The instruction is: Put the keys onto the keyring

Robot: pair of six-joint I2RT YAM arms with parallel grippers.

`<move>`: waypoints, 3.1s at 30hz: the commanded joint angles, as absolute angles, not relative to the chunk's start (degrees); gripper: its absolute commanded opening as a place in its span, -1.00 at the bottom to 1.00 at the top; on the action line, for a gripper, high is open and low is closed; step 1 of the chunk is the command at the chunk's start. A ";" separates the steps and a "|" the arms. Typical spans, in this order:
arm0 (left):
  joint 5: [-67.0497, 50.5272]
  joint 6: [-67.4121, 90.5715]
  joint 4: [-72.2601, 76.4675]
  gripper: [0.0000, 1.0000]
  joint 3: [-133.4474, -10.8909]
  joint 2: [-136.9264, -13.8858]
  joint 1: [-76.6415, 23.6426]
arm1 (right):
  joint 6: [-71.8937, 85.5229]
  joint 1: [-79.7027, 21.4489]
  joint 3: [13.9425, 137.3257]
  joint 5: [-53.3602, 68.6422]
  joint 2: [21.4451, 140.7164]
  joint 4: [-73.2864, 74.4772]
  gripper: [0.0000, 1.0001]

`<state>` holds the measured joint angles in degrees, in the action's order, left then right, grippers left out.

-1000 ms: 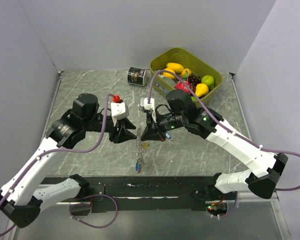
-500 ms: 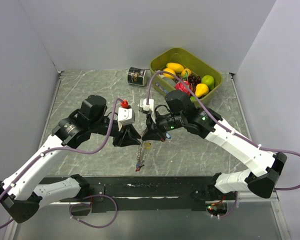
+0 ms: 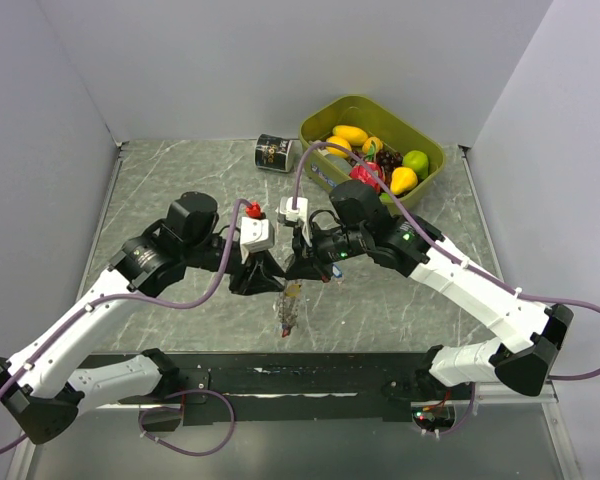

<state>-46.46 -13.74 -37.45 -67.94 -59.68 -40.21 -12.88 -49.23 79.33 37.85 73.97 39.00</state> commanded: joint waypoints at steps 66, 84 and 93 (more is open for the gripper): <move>-45.00 13.89 20.39 -0.98 -41.31 -39.99 -40.34 | -4.04 -45.70 63.45 47.11 58.09 16.52 0.60; -44.83 13.54 19.95 -0.98 -42.28 -40.43 -40.34 | -0.97 -45.70 64.25 49.75 60.91 13.97 -0.73; -43.68 13.97 21.35 -0.98 -42.10 -39.46 -40.34 | -2.46 -45.79 64.42 49.92 61.35 16.35 -1.00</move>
<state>-43.68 13.19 15.25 -39.24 -40.58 -40.05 -1.37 -45.76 62.67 50.11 61.10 17.34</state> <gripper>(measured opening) 0.022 0.021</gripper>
